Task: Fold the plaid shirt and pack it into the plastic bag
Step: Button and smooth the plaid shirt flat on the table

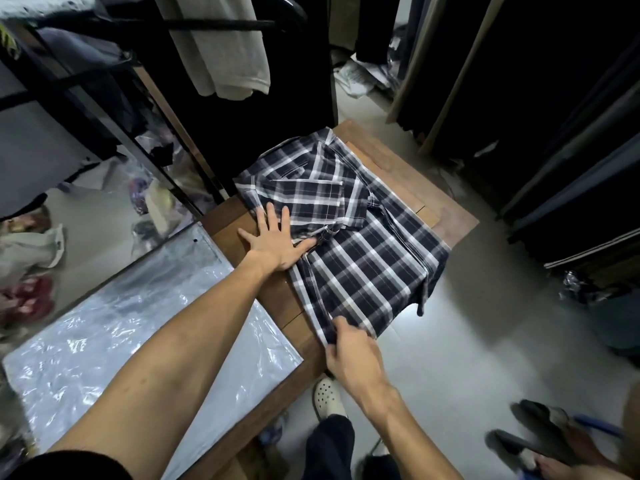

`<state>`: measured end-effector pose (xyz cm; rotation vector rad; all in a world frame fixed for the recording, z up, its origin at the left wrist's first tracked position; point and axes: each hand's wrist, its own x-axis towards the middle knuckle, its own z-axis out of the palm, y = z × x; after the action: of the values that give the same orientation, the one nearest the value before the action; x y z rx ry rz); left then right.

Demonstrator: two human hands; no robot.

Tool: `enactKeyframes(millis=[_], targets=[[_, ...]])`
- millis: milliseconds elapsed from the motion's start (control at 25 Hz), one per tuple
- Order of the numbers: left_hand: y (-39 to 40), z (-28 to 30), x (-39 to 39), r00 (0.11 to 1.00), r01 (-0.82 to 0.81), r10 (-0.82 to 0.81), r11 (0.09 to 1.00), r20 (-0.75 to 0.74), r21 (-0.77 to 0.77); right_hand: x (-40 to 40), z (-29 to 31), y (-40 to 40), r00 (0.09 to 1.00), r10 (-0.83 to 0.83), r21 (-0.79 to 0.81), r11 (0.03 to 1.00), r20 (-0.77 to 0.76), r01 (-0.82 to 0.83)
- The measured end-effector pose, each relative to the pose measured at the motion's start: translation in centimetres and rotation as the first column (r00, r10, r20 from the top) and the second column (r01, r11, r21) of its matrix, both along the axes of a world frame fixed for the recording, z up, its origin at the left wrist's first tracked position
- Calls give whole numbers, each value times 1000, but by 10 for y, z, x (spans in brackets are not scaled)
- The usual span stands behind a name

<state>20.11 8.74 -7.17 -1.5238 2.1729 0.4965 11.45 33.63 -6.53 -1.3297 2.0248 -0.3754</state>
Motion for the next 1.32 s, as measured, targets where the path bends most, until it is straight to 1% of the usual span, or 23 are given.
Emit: enactKeyframes(millis=[40, 80, 120, 200, 240, 280, 320, 360, 400, 440, 480, 560, 640, 720, 760, 840, 920, 1040, 1160, 1240, 1320], targets=[[0, -2, -1, 1000, 3, -3, 1000, 11, -5, 5, 1, 5, 1000, 7, -39, 999, 10, -7], [-1, -3, -1, 1000, 8, -8, 1000, 30, -11, 9, 0, 10, 999, -23, -79, 997, 36, 26], [-1, -1, -1, 998, 22, -20, 999, 55, -36, 13, -3, 15, 992, -99, -120, 987, 80, 108], [5, 9, 0, 993, 110, -101, 978, 61, -177, 20, -13, 23, 932, -305, -170, 926, 194, 338], [12, 13, 1, 986, 161, -164, 955, 8, -248, 23, -18, 27, 891, -383, -186, 883, 244, 430], [23, 17, 0, 974, 184, -213, 943, -80, -278, 26, -22, 29, 864, -420, -209, 852, 276, 481], [36, 18, -2, 959, 180, -229, 948, -170, -262, 28, -26, 32, 857, -423, -234, 838, 294, 493], [49, 18, -4, 953, 168, -210, 966, -219, -198, 30, -28, 36, 865, -404, -257, 839, 298, 480], [60, 15, -7, 962, 152, -171, 983, -211, -104, 30, -32, 40, 876, -381, -276, 844, 294, 460], [67, 11, -10, 977, 137, -138, 990, -163, -20, 29, -35, 45, 882, -367, -289, 846, 294, 449], [70, 5, -12, 985, 129, -127, 991, -114, 17, 27, -38, 51, 876, -374, -281, 843, 304, 458], [73, -3, -13, 989, 120, -120, 993, -86, -6, 19, -40, 57, 850, -411, -211, 846, 328, 490], [74, -6, -13, 987, 113, -118, 992, -106, -49, 7, -42, 59, 852, -402, -107, 882, 334, 458], [76, -6, -15, 987, 92, -99, 994, -129, -58, -6, -44, 59, 875, -356, -28, 922, 328, 386], [76, -6, -18, 986, 69, -77, 996, -147, -56, -12, -43, 59, 874, -340, 11, 933, 348, 359], [77, -5, -26, 984, 7, -17, 998, -177, -61, -25, -39, 61, 835, -332, 73, 939, 439, 336], [80, -8, -35, 986, -51, 37, 995, -163, -84, -37, -35, 63, 803, -331, 90, 939, 496, 332], [84, -15, -52, 972, -179, 154, 975, -178, -132, -48, -41, 72, 801, -251, 61, 963, 543, 261], [87, -21, -67, 952, -264, 229, 950, -203, -169, -57, -52, 80, 868, -134, 78, 991, 479, 110], [87, -22, -70, 953, -270, 236, 945, -189, -185, -62, -55, 80, 926, -33, 117, 993, 377, -12], [88, -17, -68, 953, -266, 230, 948, -199, -178, -65, -56, 83, 945, 36, 119, 990, 326, -79]])
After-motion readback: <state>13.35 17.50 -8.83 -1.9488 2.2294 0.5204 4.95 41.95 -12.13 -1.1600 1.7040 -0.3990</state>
